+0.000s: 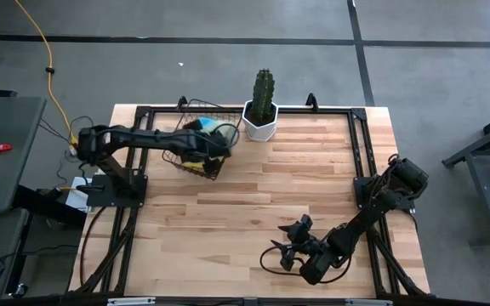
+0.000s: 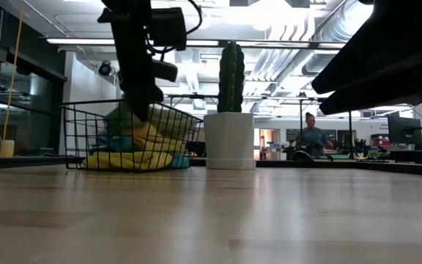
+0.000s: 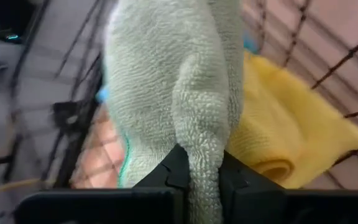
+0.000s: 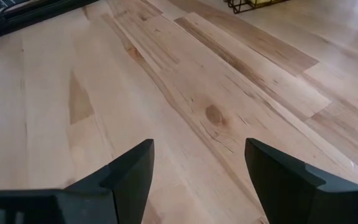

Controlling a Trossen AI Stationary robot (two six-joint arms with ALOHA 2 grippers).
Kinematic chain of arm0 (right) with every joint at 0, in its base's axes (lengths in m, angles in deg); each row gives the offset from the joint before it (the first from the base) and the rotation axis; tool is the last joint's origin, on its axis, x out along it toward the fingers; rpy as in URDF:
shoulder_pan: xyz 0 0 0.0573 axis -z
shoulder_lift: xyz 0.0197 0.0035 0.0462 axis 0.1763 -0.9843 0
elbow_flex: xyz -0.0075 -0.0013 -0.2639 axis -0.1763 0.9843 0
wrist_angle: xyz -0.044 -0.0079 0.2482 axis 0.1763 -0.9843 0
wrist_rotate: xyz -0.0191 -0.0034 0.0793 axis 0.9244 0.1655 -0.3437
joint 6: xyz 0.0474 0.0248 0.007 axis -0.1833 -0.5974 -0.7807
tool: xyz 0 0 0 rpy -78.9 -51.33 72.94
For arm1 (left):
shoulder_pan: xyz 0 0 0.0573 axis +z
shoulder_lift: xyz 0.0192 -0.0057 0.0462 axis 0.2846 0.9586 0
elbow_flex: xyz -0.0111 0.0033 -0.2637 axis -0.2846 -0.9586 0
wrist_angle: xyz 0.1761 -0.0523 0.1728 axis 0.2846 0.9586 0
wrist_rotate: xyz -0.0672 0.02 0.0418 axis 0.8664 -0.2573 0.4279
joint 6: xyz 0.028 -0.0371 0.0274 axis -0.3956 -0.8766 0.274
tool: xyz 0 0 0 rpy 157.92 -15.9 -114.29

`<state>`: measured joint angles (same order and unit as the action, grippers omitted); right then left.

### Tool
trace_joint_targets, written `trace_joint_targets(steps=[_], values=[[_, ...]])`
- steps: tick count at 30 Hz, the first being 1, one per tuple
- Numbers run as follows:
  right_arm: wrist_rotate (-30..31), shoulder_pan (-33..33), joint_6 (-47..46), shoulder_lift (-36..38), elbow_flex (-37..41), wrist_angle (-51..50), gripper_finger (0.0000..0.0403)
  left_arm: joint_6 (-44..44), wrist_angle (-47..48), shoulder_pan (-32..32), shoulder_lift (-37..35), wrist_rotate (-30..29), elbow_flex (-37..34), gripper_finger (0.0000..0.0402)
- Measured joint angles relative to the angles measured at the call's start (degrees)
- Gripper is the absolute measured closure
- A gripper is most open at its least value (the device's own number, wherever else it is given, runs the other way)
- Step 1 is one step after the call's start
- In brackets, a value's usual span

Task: Fold microfiber towels
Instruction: Put the folded green microfiber towel into the mesh basket

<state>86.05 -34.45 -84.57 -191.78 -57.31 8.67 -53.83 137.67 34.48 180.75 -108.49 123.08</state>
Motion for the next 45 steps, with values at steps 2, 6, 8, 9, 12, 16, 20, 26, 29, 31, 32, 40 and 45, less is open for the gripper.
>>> trace_joint_targets(steps=[2, 6, 8, 9, 12, 16, 20, 26, 29, 31, 32, 40, 45], values=[[0.0, 0.0, 0.78, 0.0, 0.0, 0.02, 0.016, 2.07, -1.91, -0.51, 0.51, 2.96, 0.09, 0.0377], [0.13, 0.0, 0.84, 0.0, 0.0, 0.08, 0.016, 4.95, -4.34, -0.97, 0.58, 3.75, 0.09, 0.0374], [0.2, 0.0, 0.84, 0.0, 0.0, 0.32, 0.016, 5.76, -4.36, -1.07, 0.58, 3.96, 0.61, 0.0369], [0.2, 0.0, 0.84, 0.0, 0.0, 0.34, 0.016, 6.49, -4.23, -1.08, 0.52, 4.02, 1.07, 0.0366], [0.2, 0.0, 0.86, 0.0, 0.0, 0.33, 0.016, 8.59, -3.23, -1.08, 0.46, 4.82, 3.12, 0.0347], [0.2, 0.0, 0.86, 0.0, 0.0, 0.31, 0.016, 9.54, 0.47, -1.06, 0.44, 9.36, 7.32, 0.0309], [0.16, 0.0, 0.86, 0.0, 0.0, 0.28, 0.016, 9.52, 6.8, -1.39, 0.4, 15.16, 12.22, 0.027], [-0.22, 0.0, 0.86, 0.0, 0.0, 0.28, 0.016, 10.22, 10.86, -2.67, 0.37, 29.31, 18.09, 0.0233], [-0.22, 0.0, 0.86, 0.0, 0.0, 0.35, 0.016, 11.84, 9.94, -3.28, 0.33, 28.28, 19.86, 0.0228], [-0.22, 0.0, 0.77, 0.0, 0.0, 0.44, 0.016, 13.62, 7.13, -3.28, 0.28, 24.97, 19.93, 0.0228], [-0.22, 0.0, 0.74, 0.0, 0.0, 0.44, 0.016, 14.69, 5.76, -2.82, 0.28, 23.39, 19.92, 0.0228], [-0.22, 0.0, 0.84, 0.0, 0.0, 0.46, 0.016, 19.19, -7.91, 8.8, 0.28, 24.19, 17.38, 0.0298], [-0.22, 0.0, 0.86, 0.0, 0.0, 0.46, 0.016, 15.13, -15.56, 17.27, 0.29, 35.78, 12.52, 0.039]])
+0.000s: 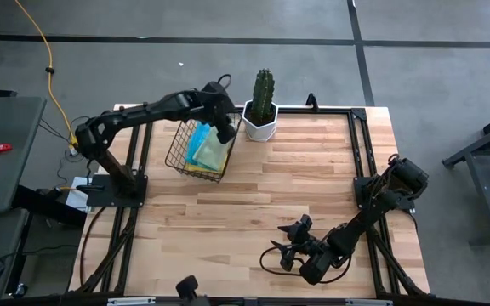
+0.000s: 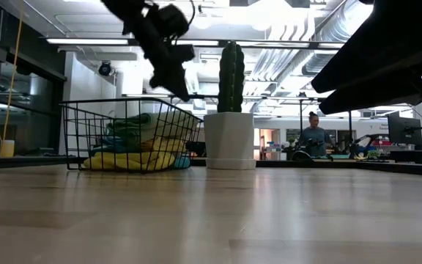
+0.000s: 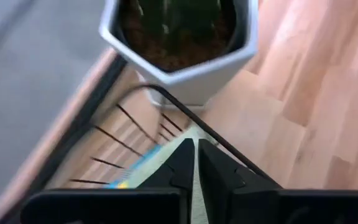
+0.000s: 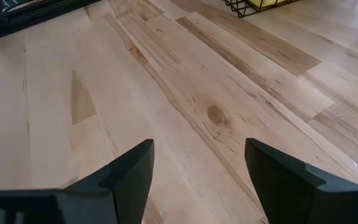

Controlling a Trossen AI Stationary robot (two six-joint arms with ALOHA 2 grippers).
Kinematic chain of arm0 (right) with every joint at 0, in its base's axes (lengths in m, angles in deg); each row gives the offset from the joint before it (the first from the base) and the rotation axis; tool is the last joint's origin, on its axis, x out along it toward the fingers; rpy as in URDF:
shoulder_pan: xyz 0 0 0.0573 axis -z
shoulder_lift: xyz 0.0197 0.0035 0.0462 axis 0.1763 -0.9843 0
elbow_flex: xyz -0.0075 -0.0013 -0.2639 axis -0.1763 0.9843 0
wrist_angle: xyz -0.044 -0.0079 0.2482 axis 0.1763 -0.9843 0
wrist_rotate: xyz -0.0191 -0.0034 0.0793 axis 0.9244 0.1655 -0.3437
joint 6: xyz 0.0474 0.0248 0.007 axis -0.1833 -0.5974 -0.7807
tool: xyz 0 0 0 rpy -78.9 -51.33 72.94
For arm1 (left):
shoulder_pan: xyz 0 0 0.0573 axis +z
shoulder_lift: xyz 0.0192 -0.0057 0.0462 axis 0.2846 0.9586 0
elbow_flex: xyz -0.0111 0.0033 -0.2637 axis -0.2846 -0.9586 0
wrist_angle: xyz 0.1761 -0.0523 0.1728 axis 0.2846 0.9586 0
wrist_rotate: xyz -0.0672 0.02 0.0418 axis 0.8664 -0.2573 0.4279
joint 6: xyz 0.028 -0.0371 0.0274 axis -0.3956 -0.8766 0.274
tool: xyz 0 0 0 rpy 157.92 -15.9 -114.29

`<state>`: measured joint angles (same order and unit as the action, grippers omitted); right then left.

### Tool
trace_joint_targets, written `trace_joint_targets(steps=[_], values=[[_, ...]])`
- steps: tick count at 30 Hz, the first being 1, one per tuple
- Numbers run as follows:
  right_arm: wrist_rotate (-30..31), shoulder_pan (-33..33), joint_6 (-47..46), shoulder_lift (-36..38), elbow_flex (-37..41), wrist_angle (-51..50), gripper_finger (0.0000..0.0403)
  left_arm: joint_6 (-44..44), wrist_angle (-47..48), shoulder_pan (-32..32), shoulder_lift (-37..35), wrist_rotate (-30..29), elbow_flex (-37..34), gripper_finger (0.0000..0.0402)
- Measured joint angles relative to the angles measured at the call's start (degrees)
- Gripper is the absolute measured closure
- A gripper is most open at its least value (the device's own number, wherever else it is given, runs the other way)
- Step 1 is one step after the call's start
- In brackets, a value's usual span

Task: Fold microfiber towels
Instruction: Put the folded green microfiber towel into the mesh basket, then return to Home Position

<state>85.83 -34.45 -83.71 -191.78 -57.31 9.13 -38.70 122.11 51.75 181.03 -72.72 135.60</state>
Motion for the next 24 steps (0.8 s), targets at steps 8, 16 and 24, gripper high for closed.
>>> trace_joint_targets(steps=[8, 16, 24], values=[[-0.02, 0.0, -0.02, 0.0, 0.0, 0.0, 0.016, -2.13, -12.49, 3.83, 0.11, 11.38, -11.96, 0.04], [-0.02, 0.0, -0.17, 0.0, 0.0, 0.07, 0.016, -2.17, -13.98, 4.54, 0.11, 4.44, -17.03, 0.0401], [-0.02, 0.0, -0.02, 0.0, 0.0, 0.02, 0.016, -1.12, -7.01, 4.4, -4.74, 4.59, -7.62, 0.0401]])
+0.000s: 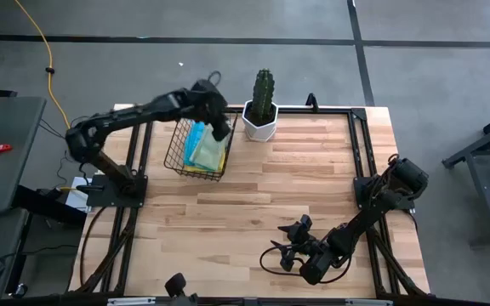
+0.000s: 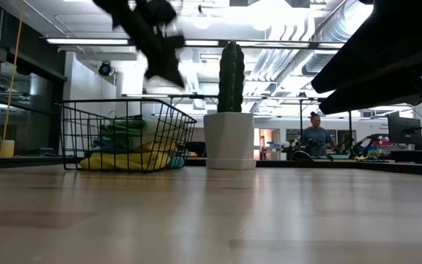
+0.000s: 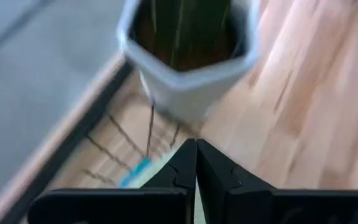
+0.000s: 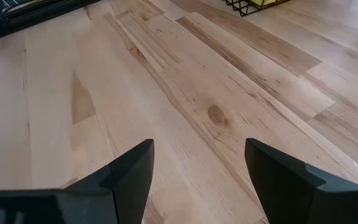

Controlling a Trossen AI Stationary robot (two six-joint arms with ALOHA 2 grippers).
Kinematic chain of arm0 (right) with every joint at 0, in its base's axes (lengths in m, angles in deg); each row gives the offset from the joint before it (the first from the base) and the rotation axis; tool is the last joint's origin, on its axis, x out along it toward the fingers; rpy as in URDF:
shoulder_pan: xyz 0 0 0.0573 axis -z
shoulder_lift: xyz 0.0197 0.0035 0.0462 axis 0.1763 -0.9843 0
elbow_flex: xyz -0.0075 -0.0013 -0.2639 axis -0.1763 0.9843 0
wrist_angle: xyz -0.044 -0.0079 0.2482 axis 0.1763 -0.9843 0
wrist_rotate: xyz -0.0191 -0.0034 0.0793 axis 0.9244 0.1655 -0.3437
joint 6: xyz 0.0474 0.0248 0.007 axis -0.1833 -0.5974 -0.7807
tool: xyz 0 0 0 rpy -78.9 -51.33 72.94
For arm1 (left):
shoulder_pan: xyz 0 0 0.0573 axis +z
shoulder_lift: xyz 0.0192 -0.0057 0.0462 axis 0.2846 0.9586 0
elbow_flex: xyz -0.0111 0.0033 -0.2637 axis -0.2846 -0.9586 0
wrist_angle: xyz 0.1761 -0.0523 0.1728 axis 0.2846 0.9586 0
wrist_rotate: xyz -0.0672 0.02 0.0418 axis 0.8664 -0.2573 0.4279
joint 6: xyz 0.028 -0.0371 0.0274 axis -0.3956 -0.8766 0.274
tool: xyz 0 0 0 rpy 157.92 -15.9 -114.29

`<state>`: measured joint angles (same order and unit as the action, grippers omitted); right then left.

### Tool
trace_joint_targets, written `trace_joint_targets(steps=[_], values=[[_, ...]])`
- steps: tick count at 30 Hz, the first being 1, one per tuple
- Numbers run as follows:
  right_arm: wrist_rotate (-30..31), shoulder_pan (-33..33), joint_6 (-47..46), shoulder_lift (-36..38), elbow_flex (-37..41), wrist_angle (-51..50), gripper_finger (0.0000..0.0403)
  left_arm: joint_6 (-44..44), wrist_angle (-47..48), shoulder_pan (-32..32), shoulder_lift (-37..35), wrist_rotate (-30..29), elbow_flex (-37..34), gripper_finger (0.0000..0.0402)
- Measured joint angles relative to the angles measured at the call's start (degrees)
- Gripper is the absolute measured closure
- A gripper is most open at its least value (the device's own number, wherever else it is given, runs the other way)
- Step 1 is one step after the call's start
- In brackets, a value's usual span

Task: Fold microfiber towels
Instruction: Return to Home Position

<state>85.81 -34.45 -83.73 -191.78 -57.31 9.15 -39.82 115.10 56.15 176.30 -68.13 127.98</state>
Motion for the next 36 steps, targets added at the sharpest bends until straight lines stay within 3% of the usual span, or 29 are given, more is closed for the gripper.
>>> trace_joint_targets(steps=[4, 8, 11, 18, 21, 30, 36], values=[[0.09, 0.0, -0.17, 0.0, 0.0, 0.03, 0.016, 1.52, 1.88, -1.73, -7.57, 0.56, 5.23, 0.0401], [0.5, 0.0, -0.08, 0.0, 0.0, 0.97, 0.016, 3.9, 0.0, -5.41, -17.77, 5.86, 3.46, 0.0402], [1.51, 0.0, -0.02, 0.0, 0.0, 1.34, 0.016, 3.29, -5.56, -9.4, -26.01, 7.88, -3.27, 0.0402], [1.79, 0.0, -0.02, 0.0, 0.0, 1.33, 0.016, -0.92, -23.62, -18.03, -44.72, 7.34, -29.95, 0.0402], [1.79, 0.0, -0.02, 0.0, 0.0, 1.36, 0.016, -2.1, -27.32, -19.2, -51.93, 7.24, -37.98, 0.0402], [4.87, 0.18, -2.77, 0.0, 0.0, 1.34, 0.016, 1.36, -20.43, -19.21, -67.55, 7.57, -43.27, 0.0401], [7.38, 0.48, -2.43, 0.0, 0.0, 0.33, 0.016, -4.69, -24.56, -19.54, -73.14, 7.59, -47.97, 0.0402]])
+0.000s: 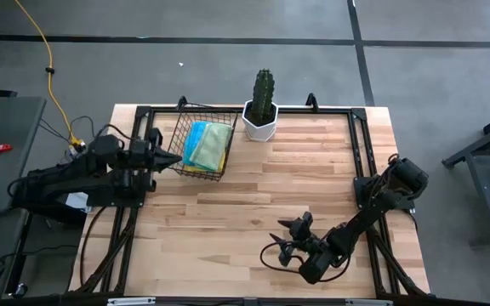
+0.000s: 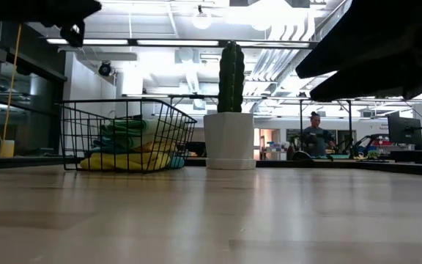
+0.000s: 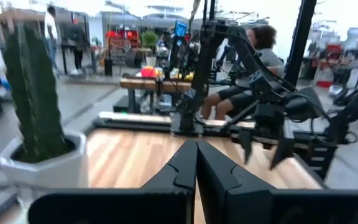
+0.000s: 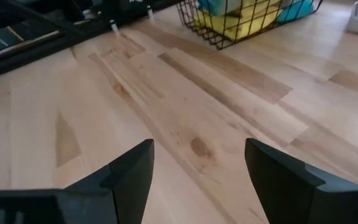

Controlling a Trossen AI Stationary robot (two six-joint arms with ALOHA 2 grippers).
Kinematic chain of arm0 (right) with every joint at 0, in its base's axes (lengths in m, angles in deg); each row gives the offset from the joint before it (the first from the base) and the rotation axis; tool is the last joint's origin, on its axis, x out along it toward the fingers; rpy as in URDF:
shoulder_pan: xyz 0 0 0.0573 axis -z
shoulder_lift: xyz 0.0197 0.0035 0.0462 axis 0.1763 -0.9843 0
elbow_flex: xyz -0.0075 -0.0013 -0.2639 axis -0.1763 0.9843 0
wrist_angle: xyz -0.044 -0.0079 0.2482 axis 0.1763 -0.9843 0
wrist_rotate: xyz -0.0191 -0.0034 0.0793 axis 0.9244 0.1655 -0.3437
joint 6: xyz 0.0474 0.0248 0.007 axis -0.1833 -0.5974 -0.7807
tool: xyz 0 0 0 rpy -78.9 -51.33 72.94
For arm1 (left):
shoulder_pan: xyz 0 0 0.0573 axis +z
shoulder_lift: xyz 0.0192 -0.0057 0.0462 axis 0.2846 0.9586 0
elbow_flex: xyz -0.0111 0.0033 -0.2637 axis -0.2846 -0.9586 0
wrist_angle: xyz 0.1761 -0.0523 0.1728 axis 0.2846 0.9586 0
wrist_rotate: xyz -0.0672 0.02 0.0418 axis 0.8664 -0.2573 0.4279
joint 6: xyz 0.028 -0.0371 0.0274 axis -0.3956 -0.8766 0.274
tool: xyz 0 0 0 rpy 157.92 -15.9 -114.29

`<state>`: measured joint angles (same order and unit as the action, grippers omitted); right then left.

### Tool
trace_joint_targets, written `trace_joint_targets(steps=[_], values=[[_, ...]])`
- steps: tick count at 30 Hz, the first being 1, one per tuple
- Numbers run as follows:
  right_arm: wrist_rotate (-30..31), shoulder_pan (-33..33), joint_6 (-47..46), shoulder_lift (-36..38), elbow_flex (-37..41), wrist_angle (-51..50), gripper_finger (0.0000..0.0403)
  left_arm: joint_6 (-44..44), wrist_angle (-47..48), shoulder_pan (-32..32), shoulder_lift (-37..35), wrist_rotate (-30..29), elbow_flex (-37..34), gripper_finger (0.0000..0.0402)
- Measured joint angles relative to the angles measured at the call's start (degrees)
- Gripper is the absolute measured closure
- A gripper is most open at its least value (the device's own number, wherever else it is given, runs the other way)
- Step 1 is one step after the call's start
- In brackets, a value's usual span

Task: Fold microfiber towels
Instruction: Return to Home Position

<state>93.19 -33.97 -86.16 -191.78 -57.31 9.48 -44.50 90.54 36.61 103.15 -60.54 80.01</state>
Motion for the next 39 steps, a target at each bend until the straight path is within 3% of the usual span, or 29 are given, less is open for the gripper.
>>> trace_joint_targets(steps=[5, 9, 14, 18, 27, 30, 32, 39], values=[[3.2, -0.02, -0.78, 1.24, 0.0, -1.7, 0.016, -4.12, -1.39, -2.51, -1.86, 0.74, -4.7, 0.0402], [8.73, -0.66, -2.46, 5.94, -0.02, -5.24, 0.016, -5.25, -8.33, -5.72, -2.88, -0.58, -11.46, 0.0401], [11.15, -2.41, -8.23, 13.18, -0.04, -18.52, 0.0173, -6.4, -19.52, -8.34, -4.72, -0.78, -21.49, 0.0401], [12.0, -4.14, -20.11, 17.05, -0.04, -36.35, 0.0221, -5.93, -12.29, -9.0, -6.57, -1.83, -21.34, 0.0401], [10.26, -4.93, -48.93, 18.38, 0.0, -69.59, 0.0387, -8.53, -12.11, -8.98, -7.57, -2.32, -21.31, 0.0401], [12.03, -4.28, -61.53, 19.52, 2.76, -80.29, 0.0391, -8.81, -11.95, -8.98, -7.5, -2.24, -21.31, 0.0401], [15.04, -4.24, -64.98, 22.81, 8.16, -77.11, 0.0394, -8.81, -11.93, -8.98, -7.45, -2.25, -21.31, 0.0401], [22.05, -3.78, -59.75, 41.58, 28.93, -53.08, 0.0402, -8.83, -11.9, -8.98, -7.44, -2.23, -21.31, 0.0401]])
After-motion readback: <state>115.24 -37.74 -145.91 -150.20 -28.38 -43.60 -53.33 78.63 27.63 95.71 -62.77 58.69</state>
